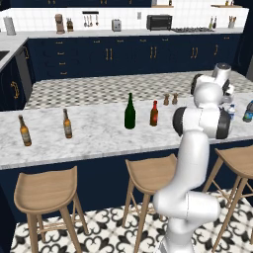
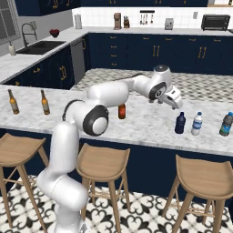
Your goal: Move the plastic bottles in the middle to the plastics group, and the glass bottles in the middle to the glass group.
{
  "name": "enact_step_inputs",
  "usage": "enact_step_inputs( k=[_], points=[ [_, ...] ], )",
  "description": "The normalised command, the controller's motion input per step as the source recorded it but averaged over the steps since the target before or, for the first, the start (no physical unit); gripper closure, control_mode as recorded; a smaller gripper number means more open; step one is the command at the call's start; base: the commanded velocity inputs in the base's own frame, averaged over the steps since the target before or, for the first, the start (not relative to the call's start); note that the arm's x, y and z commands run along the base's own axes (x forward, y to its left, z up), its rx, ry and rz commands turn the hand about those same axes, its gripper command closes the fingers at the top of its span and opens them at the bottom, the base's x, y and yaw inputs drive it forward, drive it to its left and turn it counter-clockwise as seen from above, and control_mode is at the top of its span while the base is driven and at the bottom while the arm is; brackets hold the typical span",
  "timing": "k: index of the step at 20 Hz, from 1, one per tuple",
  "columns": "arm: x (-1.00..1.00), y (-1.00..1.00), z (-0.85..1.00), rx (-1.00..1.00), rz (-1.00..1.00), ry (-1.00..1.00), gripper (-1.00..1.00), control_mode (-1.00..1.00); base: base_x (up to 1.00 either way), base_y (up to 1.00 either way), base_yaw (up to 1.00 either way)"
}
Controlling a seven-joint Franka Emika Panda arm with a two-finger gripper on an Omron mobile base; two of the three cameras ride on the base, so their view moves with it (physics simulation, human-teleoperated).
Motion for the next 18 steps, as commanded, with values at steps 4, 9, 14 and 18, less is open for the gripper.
enact_step_inputs(
  k=[4,9,14,18],
  points=[
    [0.0,1.0,0.04,-0.03,0.51,0.09,-1.0,-1.0,0.0,0.0,0.0],
    [0.0,1.0,0.02,0.0,0.65,0.06,-1.0,-1.0,0.0,0.0,0.0],
    [0.0,1.0,0.05,-0.01,0.65,0.03,-1.0,-1.0,0.0,0.0,0.0],
    [0.0,0.69,0.25,-0.1,0.1,0.08,-1.0,-1.0,0.0,0.0,0.0]
  ],
)
